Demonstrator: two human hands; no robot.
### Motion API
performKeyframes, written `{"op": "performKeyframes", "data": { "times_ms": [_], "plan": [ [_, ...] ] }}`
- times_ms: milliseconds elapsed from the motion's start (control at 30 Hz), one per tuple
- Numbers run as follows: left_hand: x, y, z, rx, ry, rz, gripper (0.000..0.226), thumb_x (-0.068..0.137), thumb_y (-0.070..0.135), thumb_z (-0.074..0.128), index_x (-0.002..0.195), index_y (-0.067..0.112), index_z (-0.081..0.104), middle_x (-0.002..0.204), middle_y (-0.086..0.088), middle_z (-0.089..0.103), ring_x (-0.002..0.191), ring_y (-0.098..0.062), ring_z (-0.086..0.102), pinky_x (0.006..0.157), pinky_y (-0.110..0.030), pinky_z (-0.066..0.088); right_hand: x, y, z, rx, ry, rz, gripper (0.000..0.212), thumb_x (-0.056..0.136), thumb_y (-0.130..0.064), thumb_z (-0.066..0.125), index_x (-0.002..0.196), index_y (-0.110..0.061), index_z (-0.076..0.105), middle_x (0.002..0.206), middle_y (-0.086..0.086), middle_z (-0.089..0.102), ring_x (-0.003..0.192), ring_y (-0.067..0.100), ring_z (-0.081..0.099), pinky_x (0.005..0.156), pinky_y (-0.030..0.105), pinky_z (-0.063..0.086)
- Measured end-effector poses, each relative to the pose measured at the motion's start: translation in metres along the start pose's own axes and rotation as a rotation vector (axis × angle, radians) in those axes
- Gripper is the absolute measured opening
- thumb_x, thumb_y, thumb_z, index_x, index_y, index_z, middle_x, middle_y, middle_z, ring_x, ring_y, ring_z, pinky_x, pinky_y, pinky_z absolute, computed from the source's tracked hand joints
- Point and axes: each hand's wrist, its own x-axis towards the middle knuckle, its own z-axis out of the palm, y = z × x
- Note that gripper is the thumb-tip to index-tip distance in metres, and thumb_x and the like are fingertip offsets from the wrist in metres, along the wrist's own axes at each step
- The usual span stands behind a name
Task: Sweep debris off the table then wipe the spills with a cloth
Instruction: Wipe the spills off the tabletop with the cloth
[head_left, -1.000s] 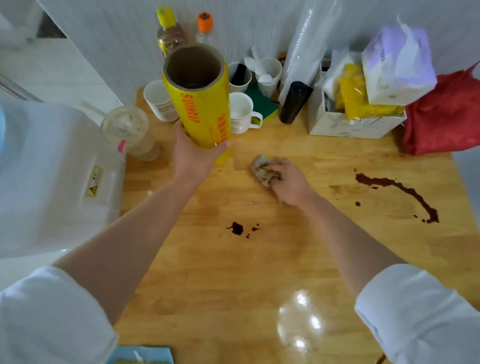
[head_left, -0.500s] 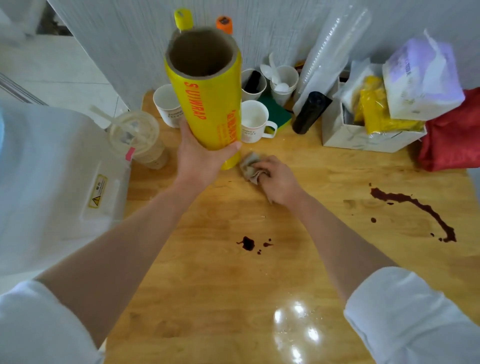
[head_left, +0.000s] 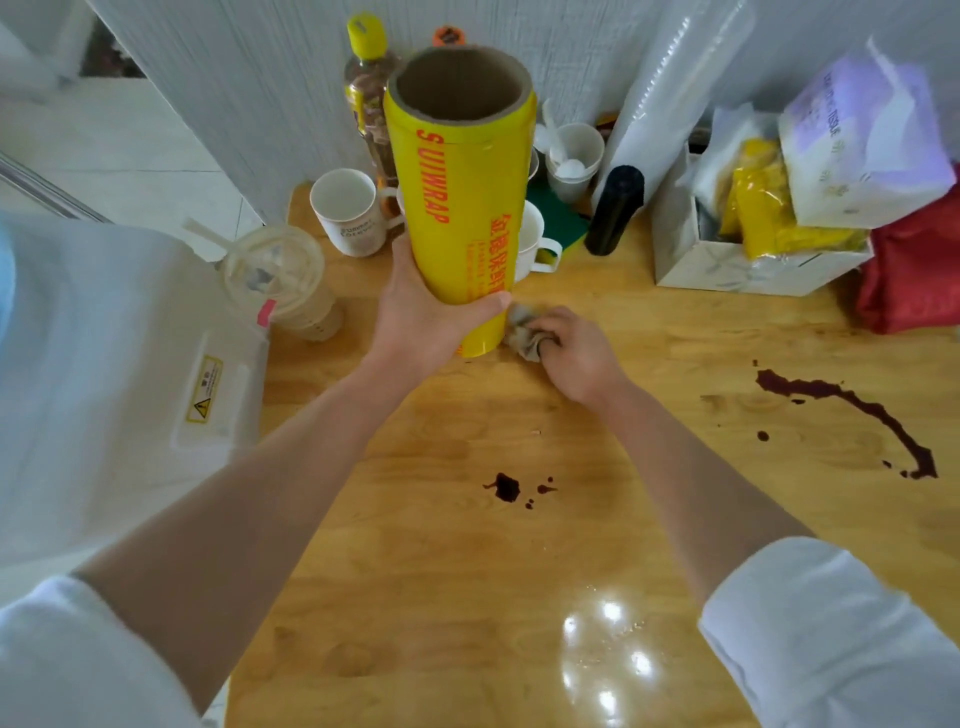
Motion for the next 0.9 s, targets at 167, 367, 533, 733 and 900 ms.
{"op": "performKeyframes", "data": {
  "times_ms": [167,367,533,733,900],
  "plan": [
    [0.0,0.015,0.03,-0.044,-0.161,-0.005,0.115,0.053,0.059,0.088,0.146,0.037,0.024,0.136,0.014,0.052,0.123,-0.009,0.053,0.099,-0.036,0.049,-0.033,0.062,-0.052,0.006,0.23,0.3,0.035,0.095,-0.006,0.045,0.121,-0.011,0.067,0.121,0.008,0.057,0.109,0.028,0.057,0.088,0.025,0.038],
    [0.013,0.042,0.104,-0.107,-0.246,0.037,0.108,0.056,0.047,0.092,0.142,0.027,0.03,0.131,0.01,0.055,0.12,-0.011,0.053,0.098,-0.037,0.049,-0.049,0.076,-0.057,0.097,0.296,0.362,0.041,0.094,-0.004,0.044,0.13,-0.011,0.062,0.126,0.011,0.055,0.114,0.028,0.054,0.09,0.024,0.037],
    [0.034,0.056,0.147,-0.062,-0.239,0.074,0.11,0.055,0.05,0.09,0.143,0.026,0.029,0.131,0.008,0.052,0.121,-0.013,0.05,0.102,-0.041,0.047,-0.061,0.088,-0.06,0.165,0.295,0.368,0.04,0.096,-0.006,0.042,0.131,-0.014,0.061,0.126,0.003,0.054,0.114,0.022,0.054,0.092,0.027,0.039],
    [0.037,0.063,0.173,0.06,-0.153,0.139,0.111,0.054,0.054,0.086,0.145,0.023,0.03,0.134,0.0,0.048,0.124,-0.023,0.045,0.103,-0.046,0.043,-0.057,0.09,-0.063,0.176,0.252,0.364,0.04,0.098,-0.01,0.04,0.132,-0.017,0.06,0.13,0.004,0.051,0.116,0.022,0.053,0.09,0.03,0.045],
    [0.024,0.067,0.167,0.073,-0.173,0.099,0.123,0.063,0.049,0.087,0.156,0.021,0.011,0.15,-0.004,0.038,0.138,-0.024,0.035,0.112,-0.043,0.036,-0.055,0.086,-0.062,0.169,0.262,0.385,0.04,0.098,-0.012,0.041,0.132,-0.018,0.06,0.13,0.004,0.05,0.118,0.022,0.051,0.093,0.027,0.039]
  ]
}}
